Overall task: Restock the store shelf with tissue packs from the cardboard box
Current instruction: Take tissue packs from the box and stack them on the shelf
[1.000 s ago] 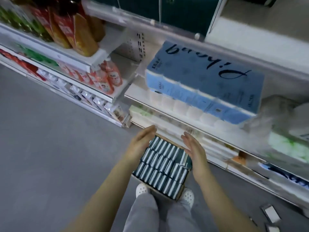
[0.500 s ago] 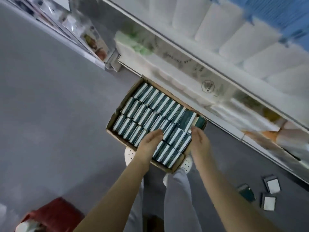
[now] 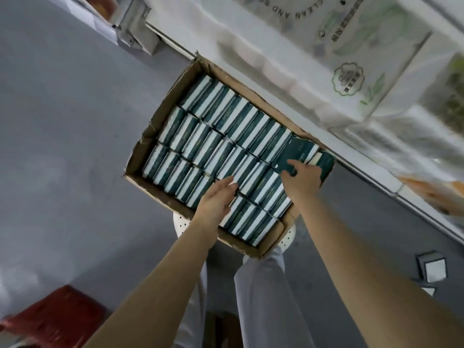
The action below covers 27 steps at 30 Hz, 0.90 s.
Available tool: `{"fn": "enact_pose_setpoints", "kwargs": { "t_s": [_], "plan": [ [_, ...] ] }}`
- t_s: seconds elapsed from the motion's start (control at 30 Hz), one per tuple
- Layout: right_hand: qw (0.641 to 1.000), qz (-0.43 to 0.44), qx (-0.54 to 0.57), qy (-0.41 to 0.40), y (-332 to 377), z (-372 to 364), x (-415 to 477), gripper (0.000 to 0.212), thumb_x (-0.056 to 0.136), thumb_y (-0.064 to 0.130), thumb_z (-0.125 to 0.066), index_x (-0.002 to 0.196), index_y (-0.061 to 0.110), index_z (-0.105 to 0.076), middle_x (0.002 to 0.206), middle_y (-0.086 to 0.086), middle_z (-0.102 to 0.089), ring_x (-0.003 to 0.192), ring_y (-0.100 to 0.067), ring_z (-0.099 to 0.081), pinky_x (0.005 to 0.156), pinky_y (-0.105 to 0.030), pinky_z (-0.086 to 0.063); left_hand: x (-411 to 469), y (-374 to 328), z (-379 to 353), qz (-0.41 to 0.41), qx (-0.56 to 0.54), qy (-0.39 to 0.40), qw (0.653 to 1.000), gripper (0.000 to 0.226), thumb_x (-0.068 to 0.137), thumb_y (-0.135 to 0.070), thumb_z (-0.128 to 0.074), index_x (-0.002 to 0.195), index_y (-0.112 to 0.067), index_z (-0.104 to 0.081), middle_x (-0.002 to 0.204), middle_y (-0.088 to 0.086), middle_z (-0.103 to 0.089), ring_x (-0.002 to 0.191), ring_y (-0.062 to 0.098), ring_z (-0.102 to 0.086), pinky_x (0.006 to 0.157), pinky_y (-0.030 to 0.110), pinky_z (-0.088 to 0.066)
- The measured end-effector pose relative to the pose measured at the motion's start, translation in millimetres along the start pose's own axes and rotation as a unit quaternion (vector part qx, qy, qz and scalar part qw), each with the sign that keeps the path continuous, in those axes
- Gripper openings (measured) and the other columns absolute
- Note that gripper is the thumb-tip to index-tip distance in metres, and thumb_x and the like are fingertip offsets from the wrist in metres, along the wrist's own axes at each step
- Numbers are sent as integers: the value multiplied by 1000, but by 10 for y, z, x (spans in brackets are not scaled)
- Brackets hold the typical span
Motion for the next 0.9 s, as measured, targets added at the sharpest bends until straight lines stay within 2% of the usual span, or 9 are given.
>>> {"fn": "enact_pose_setpoints", "kwargs": {
  "t_s": [0.1,0.17,0.27,0.33,0.5,0.57,0.73,0.83,0.9],
  "plan": [
    [1000,-7,12,25,-98,-34,99,40,97,28,-53,137,29,-52,116,-16,-54,54,-14,-47,36,-12,-36,82,81,14,8,13,2,1000,19,93,-31,-62,110,-39,-63,123,-9,-63,114,8,-56,107,35,-40],
    [1000,21,-12,20,-44,12,86,35,98,29,-53,132,31,-54,111,-17,-60,57,-18,-54,43,-19,-37,84,98,-6,6,16,3,1000,17,94,-32,-60,109,-40,-62,123,-10,-63,115,9,-56,106,34,-41],
    [995,93,2,-20,176,169,-35,16,96,25,-55,108,36,-53,107,-14,-61,88,-33,-60,64,-30,-45,36,95,-73,5,17,6,1000,18,94,-33,-61,110,-39,-64,123,-11,-63,115,8,-57,103,32,-42],
    [992,118,47,-9,320,253,-198,19,97,15,-56,102,28,-44,107,-10,-55,90,-31,-57,67,-31,-44,-16,73,-118,3,13,6,1000,23,92,-34,-63,115,-38,-64,123,-11,-63,115,8,-57,101,32,-43],
    [960,49,272,37,352,378,-604,36,94,2,-57,109,17,-28,107,-13,-62,89,-19,-64,56,-13,-46,-93,-58,-252,-16,-6,20,1000,29,93,-41,-59,121,-33,-58,124,-9,-63,117,12,-56,104,36,-42],
    [941,17,330,69,304,360,-737,39,92,-3,-57,112,18,-31,99,-9,-66,82,-13,-64,61,-16,-50,-106,-111,-310,-28,-18,25,999,37,93,-45,-58,126,-29,-56,123,-7,-64,116,14,-57,103,36,-43],
    [916,-2,383,116,169,245,-996,45,88,-7,-62,106,29,-43,99,-9,-70,92,-22,-68,75,-33,-56,-112,-118,-404,-45,-45,39,997,45,91,-29,-66,133,-19,-53,120,7,-66,110,24,-64,99,46,-50],
    [905,-18,406,123,63,191,-1040,35,89,1,-64,108,28,-51,109,-9,-69,101,-24,-67,81,-37,-56,-136,-62,-401,-47,-27,41,998,42,93,-24,-64,133,-18,-53,120,7,-66,110,25,-64,100,48,-49],
    [931,-16,355,89,-49,213,-976,22,95,14,-60,112,28,-55,120,-4,-63,110,-19,-61,87,-33,-53,-167,-17,-381,-46,-29,43,998,39,94,-22,-61,131,-16,-53,122,9,-65,108,24,-64,94,42,-52]
  ]
}}
Point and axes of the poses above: each hand's wrist, its own x-axis towards the middle knuckle, its own z-axis out of the back of the hand, y = z × x, the point moved 9 cm from there along x, towards the middle knuckle
